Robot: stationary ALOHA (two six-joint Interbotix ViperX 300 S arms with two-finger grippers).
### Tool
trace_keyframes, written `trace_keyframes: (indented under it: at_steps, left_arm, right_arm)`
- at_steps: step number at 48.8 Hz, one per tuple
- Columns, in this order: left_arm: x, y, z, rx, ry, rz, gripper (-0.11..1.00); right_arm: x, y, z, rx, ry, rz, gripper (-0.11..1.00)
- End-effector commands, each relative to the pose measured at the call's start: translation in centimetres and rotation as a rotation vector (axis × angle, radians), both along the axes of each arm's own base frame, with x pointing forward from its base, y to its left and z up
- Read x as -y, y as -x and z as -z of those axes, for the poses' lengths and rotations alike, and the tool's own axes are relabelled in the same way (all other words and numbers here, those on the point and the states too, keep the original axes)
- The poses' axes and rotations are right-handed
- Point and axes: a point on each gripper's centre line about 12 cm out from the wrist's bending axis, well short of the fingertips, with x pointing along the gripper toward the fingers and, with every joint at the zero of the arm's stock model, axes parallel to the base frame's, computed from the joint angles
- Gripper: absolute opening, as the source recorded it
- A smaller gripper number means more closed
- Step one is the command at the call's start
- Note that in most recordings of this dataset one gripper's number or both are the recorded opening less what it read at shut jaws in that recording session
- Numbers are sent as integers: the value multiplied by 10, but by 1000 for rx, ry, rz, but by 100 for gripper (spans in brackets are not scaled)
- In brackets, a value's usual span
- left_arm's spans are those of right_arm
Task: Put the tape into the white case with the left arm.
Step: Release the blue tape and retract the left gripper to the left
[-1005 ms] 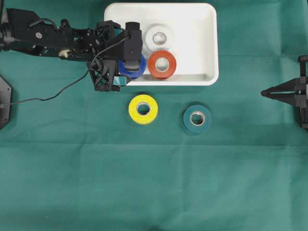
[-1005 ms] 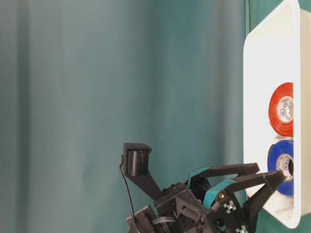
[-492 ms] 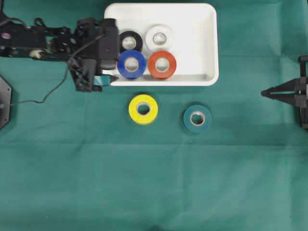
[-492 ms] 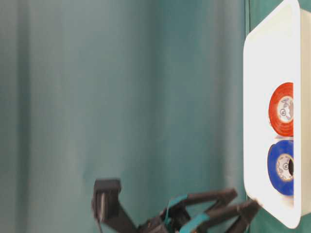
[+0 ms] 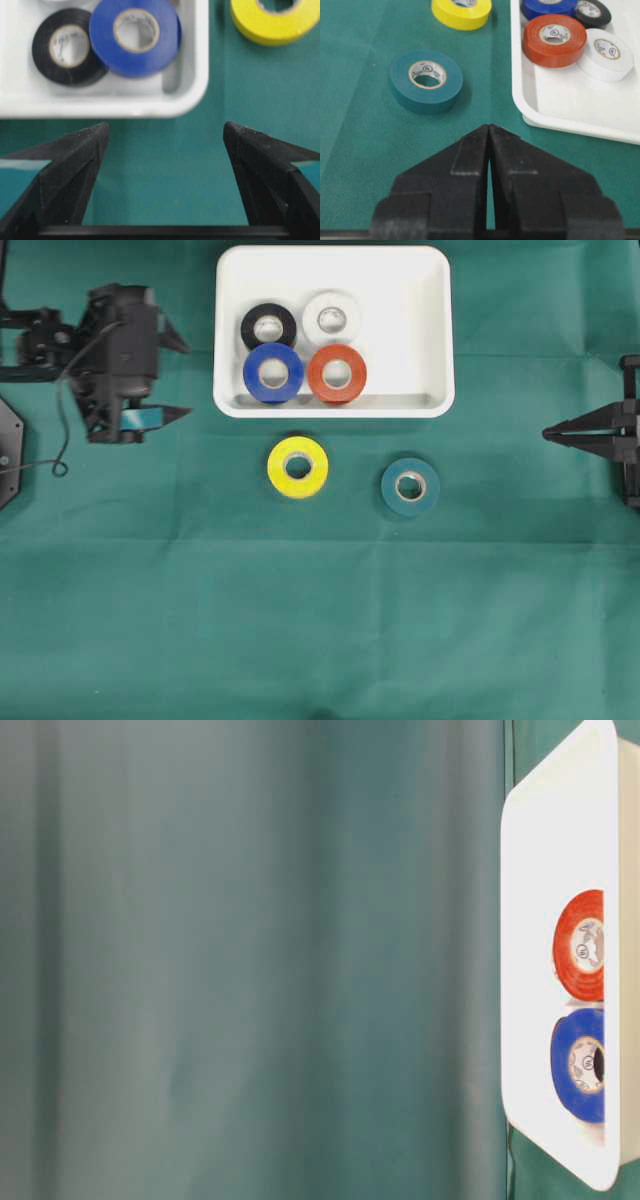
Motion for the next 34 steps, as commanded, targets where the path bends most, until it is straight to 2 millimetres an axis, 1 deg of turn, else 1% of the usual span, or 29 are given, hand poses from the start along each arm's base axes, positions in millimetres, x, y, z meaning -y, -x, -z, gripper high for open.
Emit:
trace_keyframes:
  at_steps: [1, 12, 22, 34]
  left_arm:
    - [3, 8, -9, 48, -3, -1, 96]
    - [13, 33, -8, 97, 35, -27, 96]
    - [23, 53, -11, 167, 32, -2, 96]
    - [28, 75, -17, 264, 17, 0, 96]
  right_arm:
    - [0, -2, -4, 14, 0, 1, -10]
    - [0, -2, -4, 12, 0, -1, -9]
    - [0, -2, -4, 14, 0, -1, -9]
    - [0, -2, -5, 15, 0, 1, -9]
